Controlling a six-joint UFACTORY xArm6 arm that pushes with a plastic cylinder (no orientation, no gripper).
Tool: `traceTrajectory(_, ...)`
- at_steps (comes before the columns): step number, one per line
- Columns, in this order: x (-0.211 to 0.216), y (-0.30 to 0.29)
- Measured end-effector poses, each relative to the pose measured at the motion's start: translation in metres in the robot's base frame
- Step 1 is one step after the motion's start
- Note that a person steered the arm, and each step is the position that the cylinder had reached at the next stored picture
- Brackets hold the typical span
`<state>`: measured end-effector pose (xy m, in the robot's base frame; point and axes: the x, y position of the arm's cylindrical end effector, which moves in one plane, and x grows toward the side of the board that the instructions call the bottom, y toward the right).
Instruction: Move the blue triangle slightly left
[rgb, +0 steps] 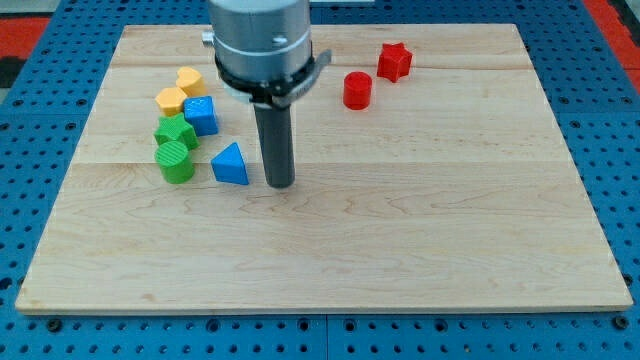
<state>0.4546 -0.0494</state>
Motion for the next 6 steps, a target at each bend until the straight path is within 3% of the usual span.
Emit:
traceTrajectory(1, -0.025, -0.012)
traceTrajectory(3, 0.004, 0.012)
traceTrajectory(4, 0.012, -0.019)
traceTrajectory(5, -0.004, -0.054)
traceTrajectory(6, -0.028, -0.051)
